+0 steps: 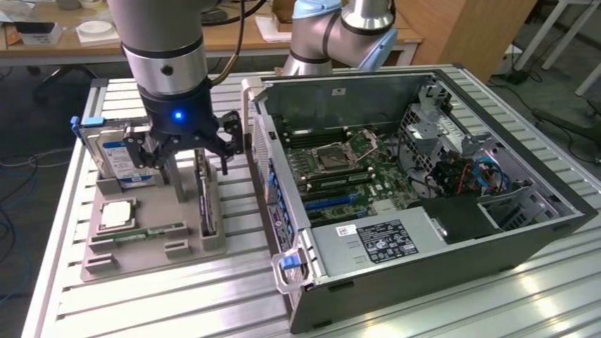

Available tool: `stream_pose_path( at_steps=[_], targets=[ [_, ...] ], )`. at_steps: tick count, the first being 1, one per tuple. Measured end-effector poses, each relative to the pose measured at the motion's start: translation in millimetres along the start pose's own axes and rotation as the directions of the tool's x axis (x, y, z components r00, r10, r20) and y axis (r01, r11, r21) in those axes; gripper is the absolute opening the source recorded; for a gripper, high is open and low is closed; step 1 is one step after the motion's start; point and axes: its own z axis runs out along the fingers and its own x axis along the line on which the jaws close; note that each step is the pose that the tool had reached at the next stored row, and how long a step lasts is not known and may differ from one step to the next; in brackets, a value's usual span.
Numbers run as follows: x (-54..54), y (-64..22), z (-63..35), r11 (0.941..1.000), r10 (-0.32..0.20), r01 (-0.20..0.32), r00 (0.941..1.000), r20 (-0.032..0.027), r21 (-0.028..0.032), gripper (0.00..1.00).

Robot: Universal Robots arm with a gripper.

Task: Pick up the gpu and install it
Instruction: 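Pick up the gpu and move the gpu toward the slot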

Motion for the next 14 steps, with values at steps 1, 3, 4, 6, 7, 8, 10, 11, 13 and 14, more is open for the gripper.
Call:
stream_pose_path(
  at_steps=[1, 3, 4, 6, 7, 8, 10, 11, 13, 14],
  targets=[
    [0.0, 0.0, 0.0, 1.0000, 0.000, 0.000, 1.0000, 0.0000, 0.0000, 0.88],
    [0.0, 0.0, 0.0, 1.0000, 0.000, 0.000, 1.0000, 0.0000, 0.0000, 0.81],
    [0.0, 0.0, 0.0, 1.0000, 0.000, 0.000, 1.0000, 0.0000, 0.0000, 0.81],
    [0.0, 0.0, 0.0, 1.0000, 0.000, 0.000, 1.0000, 0.0000, 0.0000, 0.81],
    [0.0, 0.0, 0.0, 1.0000, 0.000, 0.000, 1.0000, -0.0001, 0.0000, 0.81],
    [0.0, 0.0, 0.0, 1.0000, 0.000, 0.000, 1.0000, -0.0001, 0.0000, 0.80],
    [0.0, 0.0, 0.0, 1.0000, 0.000, 0.000, 1.0000, 0.0000, 0.0000, 0.80],
    [0.0, 0.0, 0.0, 1.0000, 0.000, 0.000, 1.0000, -0.0001, 0.0000, 0.73],
    [0.0, 0.0, 0.0, 1.0000, 0.000, 0.000, 1.0000, 0.0000, 0.0000, 0.66],
    [0.0, 0.0, 0.0, 1.0000, 0.000, 0.000, 1.0000, 0.0000, 0.0000, 0.66]
  ],
)
